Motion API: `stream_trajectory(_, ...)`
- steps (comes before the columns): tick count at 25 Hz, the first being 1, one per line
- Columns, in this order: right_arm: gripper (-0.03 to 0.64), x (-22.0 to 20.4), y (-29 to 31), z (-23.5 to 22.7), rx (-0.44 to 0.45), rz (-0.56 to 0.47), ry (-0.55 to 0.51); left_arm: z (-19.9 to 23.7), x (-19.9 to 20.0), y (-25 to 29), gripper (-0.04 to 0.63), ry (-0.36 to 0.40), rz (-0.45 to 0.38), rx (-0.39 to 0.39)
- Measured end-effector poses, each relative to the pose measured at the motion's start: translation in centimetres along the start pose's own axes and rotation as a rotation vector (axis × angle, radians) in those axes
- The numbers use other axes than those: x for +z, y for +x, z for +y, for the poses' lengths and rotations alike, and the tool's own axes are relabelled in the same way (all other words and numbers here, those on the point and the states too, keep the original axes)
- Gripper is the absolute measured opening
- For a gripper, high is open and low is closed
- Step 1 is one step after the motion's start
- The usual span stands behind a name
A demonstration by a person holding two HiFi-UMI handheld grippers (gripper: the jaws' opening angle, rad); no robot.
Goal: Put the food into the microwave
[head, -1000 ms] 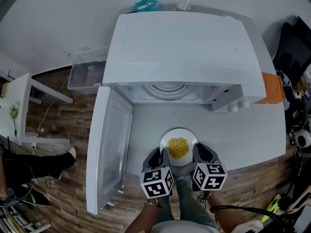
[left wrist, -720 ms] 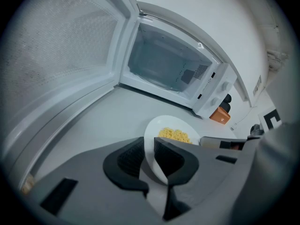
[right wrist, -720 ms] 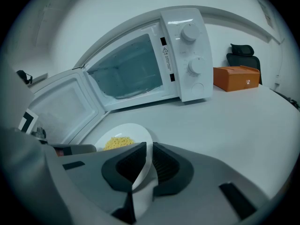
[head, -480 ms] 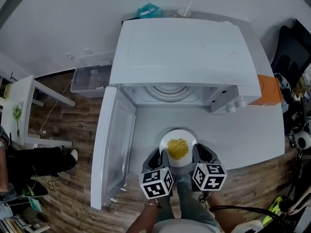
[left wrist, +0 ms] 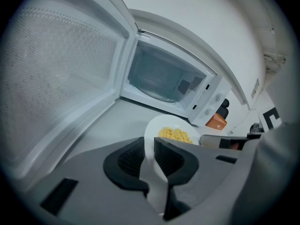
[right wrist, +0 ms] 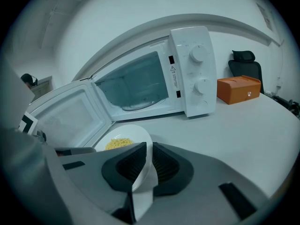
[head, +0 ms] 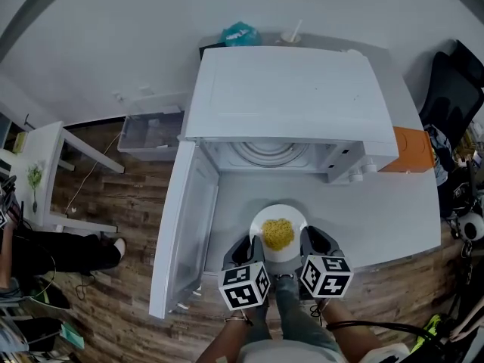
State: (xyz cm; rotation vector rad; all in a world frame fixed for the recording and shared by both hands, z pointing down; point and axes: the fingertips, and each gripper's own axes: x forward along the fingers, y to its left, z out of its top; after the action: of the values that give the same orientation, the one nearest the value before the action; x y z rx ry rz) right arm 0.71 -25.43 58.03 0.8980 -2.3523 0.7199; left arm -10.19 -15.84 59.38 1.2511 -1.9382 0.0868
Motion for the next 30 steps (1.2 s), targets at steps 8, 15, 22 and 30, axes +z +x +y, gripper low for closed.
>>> stream_trajectory(8, 0.051, 0.9, 0.3, 0.7, 0.013, -0.017, 0.007, 0.4, 1.2, 0.2, 0.064, 0.01, -0.018, -0.001)
stream_trajectory(15, 0.051, 2.9, 1.2, 1.1, 0.031, -0.044, 0.014, 0.7, 3.3, 0.9, 0.064, 0.02, -0.045, -0.006)
stream_trajectory(22, 0.049, 4.9, 2.4, 1.5, 0.044, -0.067, 0.011, 0.8, 5.4, 1.8, 0.064, 0.022, -0.074, -0.01)
stream_trajectory(30, 0.049, 7.4, 4.0, 1.3, 0.044, -0.102, 0.027, 0.6, 8.2, 3.1, 0.064, 0.043, -0.109, -0.026)
